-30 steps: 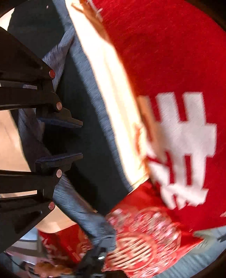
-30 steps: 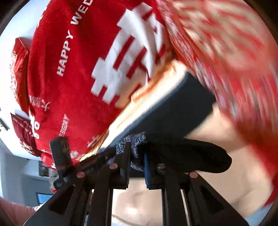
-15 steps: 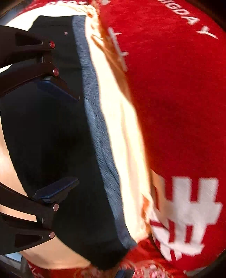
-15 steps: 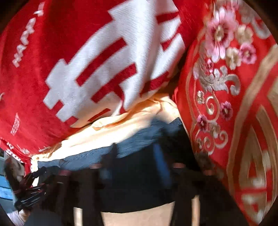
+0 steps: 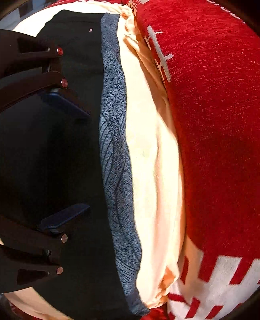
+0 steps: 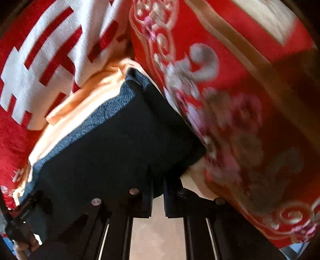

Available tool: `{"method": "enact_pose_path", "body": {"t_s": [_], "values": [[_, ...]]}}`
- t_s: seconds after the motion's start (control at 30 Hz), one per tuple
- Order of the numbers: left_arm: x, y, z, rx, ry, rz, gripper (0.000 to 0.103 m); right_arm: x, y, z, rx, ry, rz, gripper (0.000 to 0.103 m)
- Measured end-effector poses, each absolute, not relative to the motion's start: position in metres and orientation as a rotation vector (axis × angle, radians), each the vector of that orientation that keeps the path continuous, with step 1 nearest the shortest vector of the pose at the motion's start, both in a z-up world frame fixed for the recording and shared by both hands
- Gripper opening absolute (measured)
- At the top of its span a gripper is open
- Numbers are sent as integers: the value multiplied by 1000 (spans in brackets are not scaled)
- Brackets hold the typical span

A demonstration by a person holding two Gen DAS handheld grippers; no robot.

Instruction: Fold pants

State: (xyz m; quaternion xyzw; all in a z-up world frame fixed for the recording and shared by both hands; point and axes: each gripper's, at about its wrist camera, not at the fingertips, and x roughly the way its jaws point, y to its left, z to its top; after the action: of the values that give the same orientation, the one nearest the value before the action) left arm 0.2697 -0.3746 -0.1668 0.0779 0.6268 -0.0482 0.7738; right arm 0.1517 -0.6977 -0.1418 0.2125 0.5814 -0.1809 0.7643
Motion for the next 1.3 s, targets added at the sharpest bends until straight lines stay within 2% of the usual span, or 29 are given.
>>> {"method": "enact_pose_path", "body": {"t_s": [0.07,0.13,0.23,0.43,0.67,0.8,0.9,1.07,1.27,1.3], "values": [[275,-373,-175,182,1359,-94,96,150,-691,-132,360,1266,-377,8],[277,-370,-175,181,1365,-85,98,143,-694,-146,344,1352,-389,11],[275,-360,-161,208,1362,-88,98,130,-703,-151,397,1408,-395,27],[280,-368,-142,228,1288,-134,98,131,-682,-93,305,1210,-275,27],[307,-367,-178,175,1295,-60,98,219,-682,-153,327,1287,-204,26],[321,-335,-180,230,1286,38,98,233,-690,-164,148,1308,-291,22],[328,-293,-168,201,1314,118,98,231,-714,-155,263,1311,-329,19],[296,-237,-138,225,1313,161,98,209,-705,-128,322,1313,-249,28],[243,-193,-137,231,1358,120,98,156,-675,-119,407,1382,-167,29],[238,-204,-137,227,1363,111,98,149,-667,-119,419,1394,-152,29]]}}
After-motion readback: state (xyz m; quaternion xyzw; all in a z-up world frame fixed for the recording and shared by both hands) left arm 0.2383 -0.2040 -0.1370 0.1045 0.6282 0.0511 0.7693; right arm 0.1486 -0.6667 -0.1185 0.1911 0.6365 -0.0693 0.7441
